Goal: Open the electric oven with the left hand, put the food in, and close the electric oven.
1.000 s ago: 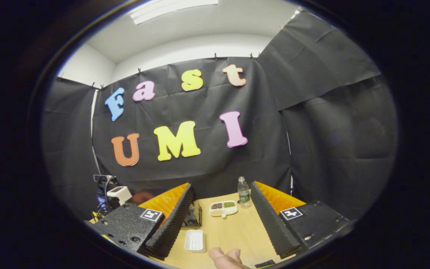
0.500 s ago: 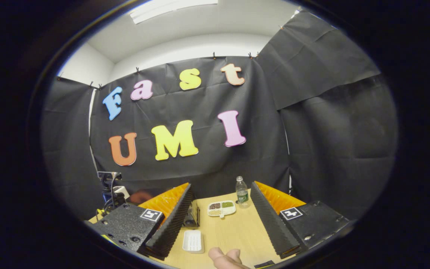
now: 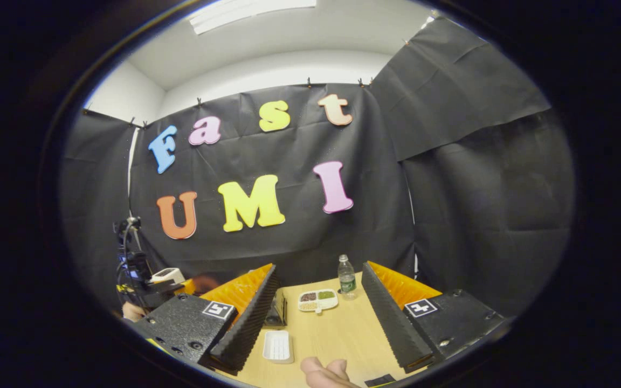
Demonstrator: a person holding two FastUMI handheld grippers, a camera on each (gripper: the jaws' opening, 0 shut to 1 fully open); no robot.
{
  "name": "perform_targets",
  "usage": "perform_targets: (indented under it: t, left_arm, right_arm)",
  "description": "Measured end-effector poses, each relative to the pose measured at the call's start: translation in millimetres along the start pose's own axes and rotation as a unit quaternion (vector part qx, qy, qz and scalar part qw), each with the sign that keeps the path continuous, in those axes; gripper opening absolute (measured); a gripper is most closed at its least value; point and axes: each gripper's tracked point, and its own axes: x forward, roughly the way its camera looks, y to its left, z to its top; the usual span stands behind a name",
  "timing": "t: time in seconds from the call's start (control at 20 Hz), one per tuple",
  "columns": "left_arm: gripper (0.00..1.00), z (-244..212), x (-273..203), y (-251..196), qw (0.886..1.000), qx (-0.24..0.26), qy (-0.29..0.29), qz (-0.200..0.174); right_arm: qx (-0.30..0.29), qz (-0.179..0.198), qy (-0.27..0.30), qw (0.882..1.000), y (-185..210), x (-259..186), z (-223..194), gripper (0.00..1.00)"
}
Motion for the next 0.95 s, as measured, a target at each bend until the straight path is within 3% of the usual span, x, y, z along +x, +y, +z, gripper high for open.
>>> perform_targets:
  t: [0.05,0.1,0.2,0.25,0.3,0.35,0.4,0.45,0.5,0.55,0.6,0.95]
  left_arm:
    - [0.92,7.6,-12.4,-2.0,1.000,0.001,-0.006,-0.003]
    - [0.92,16.7,-28.9,-4.4,1.000,0.003,-0.010,-0.006]
    - [0.92,31.8,-63.3,-5.3,1.000,0.010,-0.020,-0.002]
    - [0.92,38.5,-78.7,-3.9,1.000,0.016,-0.026,0.003]
    - [0.92,43.0,-92.7,-5.6,0.999,0.023,-0.029,0.006]
    - [0.92,48.8,-107.8,-7.1,0.999,0.028,-0.034,0.007]
    - [0.92,53.5,-123.2,-8.6,0.999,0.033,-0.039,0.007]
    - [0.92,55.6,-138.5,-8.7,0.998,0.036,-0.042,0.010]
    - [0.92,57.6,-151.2,-8.8,0.998,0.038,-0.045,0.015]
    - [0.92,58.9,-162.6,-9.4,0.998,0.037,-0.049,0.019]
    - [0.92,59.5,-171.2,-10.5,0.998,0.034,-0.053,0.021]
    - [0.92,61.1,-196.4,-6.3,0.996,0.033,-0.070,0.038]
  right_arm:
    - [-0.002,0.001,-0.003,1.000,1.8,-4.6,2.0,0.89]
    - [-0.004,0.001,-0.005,1.000,3.1,-8.7,3.5,1.00]
    - [-0.004,0.006,-0.011,1.000,7.2,-17.2,6.1,1.00]
    - [-0.004,0.011,-0.015,1.000,11.2,-21.7,8.7,0.89]
    - [-0.003,0.013,-0.017,1.000,13.0,-24.2,9.1,0.89]
    - [-0.003,0.016,-0.017,1.000,15.1,-27.7,7.9,1.00]
    - [-0.006,0.021,-0.019,1.000,18.1,-31.1,7.6,1.00]
    - [-0.009,0.027,-0.022,0.999,21.1,-34.8,8.4,0.89]
    - [-0.015,0.031,-0.026,0.999,22.8,-36.3,9.3,1.00]
    - [-0.022,0.033,-0.029,0.999,23.1,-38.0,9.5,0.89]
    - [-0.028,0.034,-0.031,0.999,22.7,-38.7,8.7,1.00]
    - [-0.058,0.038,-0.030,0.997,20.1,-28.4,6.4,1.00]
